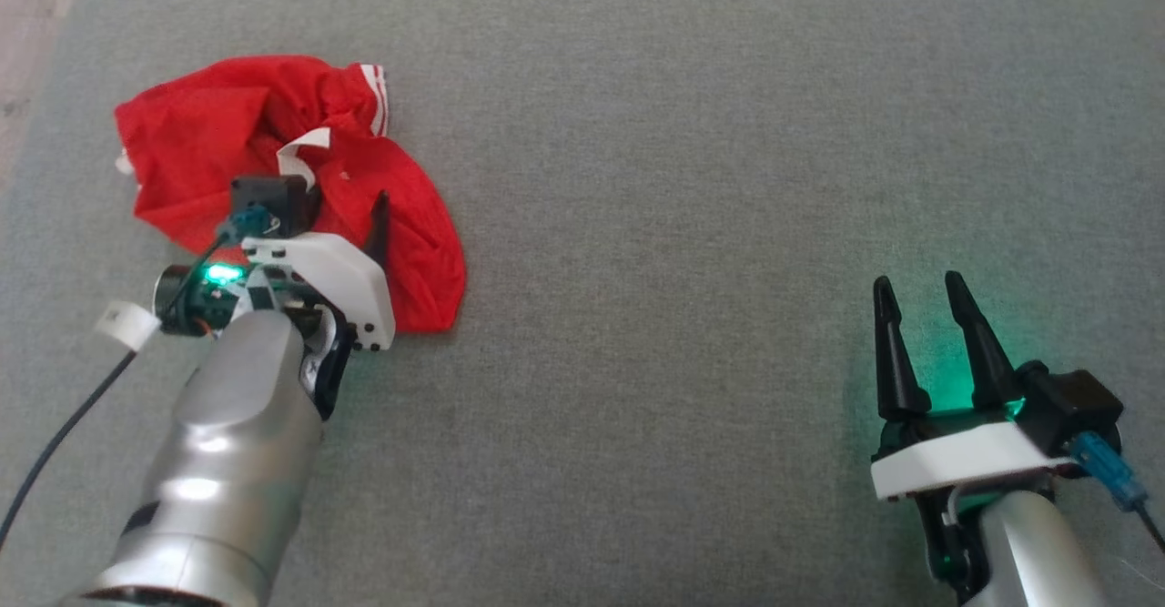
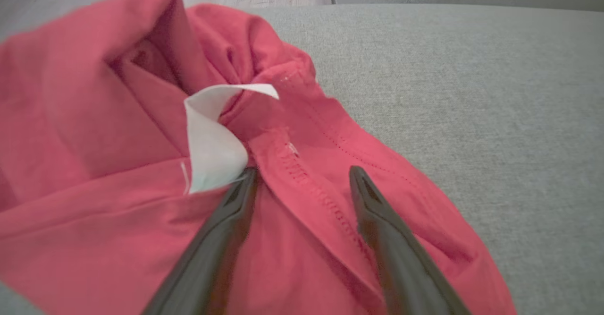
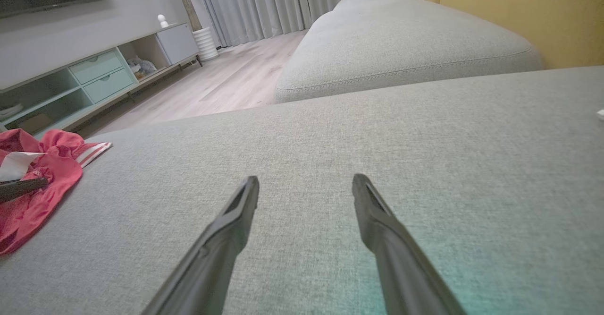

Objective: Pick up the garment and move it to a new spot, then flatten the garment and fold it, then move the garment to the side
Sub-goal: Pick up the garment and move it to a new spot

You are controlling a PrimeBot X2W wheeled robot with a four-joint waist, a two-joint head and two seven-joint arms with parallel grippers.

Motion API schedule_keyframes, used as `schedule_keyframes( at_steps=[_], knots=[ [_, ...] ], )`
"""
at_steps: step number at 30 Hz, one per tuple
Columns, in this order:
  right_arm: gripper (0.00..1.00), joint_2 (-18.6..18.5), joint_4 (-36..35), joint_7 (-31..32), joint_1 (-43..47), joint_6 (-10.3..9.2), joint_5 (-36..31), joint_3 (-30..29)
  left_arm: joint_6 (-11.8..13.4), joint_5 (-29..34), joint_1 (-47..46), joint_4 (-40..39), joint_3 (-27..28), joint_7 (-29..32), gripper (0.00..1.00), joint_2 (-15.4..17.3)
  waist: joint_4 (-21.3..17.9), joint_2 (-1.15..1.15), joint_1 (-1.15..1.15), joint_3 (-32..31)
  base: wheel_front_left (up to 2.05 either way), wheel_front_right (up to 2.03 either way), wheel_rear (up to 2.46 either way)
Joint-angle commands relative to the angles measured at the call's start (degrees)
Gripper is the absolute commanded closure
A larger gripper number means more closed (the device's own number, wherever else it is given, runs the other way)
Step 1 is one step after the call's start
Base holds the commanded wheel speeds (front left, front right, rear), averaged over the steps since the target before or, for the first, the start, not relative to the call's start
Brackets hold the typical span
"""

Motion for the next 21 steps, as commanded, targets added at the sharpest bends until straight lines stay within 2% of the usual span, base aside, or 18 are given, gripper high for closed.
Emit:
schedule_keyframes(
  at_steps=[1, 2, 3, 4, 13, 18, 21],
  knots=[
    [0.00, -0.25, -1.81, -0.62, -1.44, -0.04, -0.38, 1.30, -0.03, -0.28, -2.56, -0.27, 1.72, -0.63, 0.00, 2.26, -0.32, 0.00, -0.01, 0.31, 0.00, 0.00, 0.00],
    [0.00, -0.25, -1.80, -0.62, -1.48, -0.04, -0.39, 1.38, -0.06, -0.37, -2.97, 0.57, 1.71, -0.84, 0.19, 2.25, -0.43, 0.00, -0.01, 0.36, 0.00, 0.00, 0.00],
    [0.00, -0.25, -1.78, -0.62, -1.52, -0.04, -0.38, 1.47, -0.12, -0.50, -3.30, 1.19, 1.74, -1.42, 0.95, 2.23, -0.54, 0.00, -0.01, 0.35, 0.00, 0.00, 0.00],
    [0.00, -0.25, -1.71, -0.62, -1.53, -0.04, -0.35, 1.57, -0.22, -0.65, -3.54, 1.69, 1.78, -2.20, 1.00, 2.20, -0.63, 0.00, -0.01, 0.26, 0.00, 0.00, 0.00],
    [0.00, -0.25, -0.04, -0.62, -0.58, -0.04, 0.78, 1.71, -1.73, -0.61, -3.66, 0.11, -0.27, -13.50, 1.00, 0.61, -0.36, 0.00, -0.01, -4.03, 0.00, 0.00, 0.00],
    [0.00, -0.25, 0.48, -0.62, 0.05, -0.04, 2.18, 1.96, -2.17, -0.94, -1.94, -7.61, -1.73, -16.77, 1.00, -1.02, -0.83, 0.00, -0.01, -8.01, 0.00, 0.00, 0.00],
    [0.00, -0.25, 0.61, -0.62, 0.16, -0.04, 2.93, 1.95, -1.50, -1.16, 0.49, -14.65, -2.21, -17.24, 1.00, -1.84, -2.18, 0.00, -0.01, -9.88, 0.00, 0.00, 0.00]
  ],
)
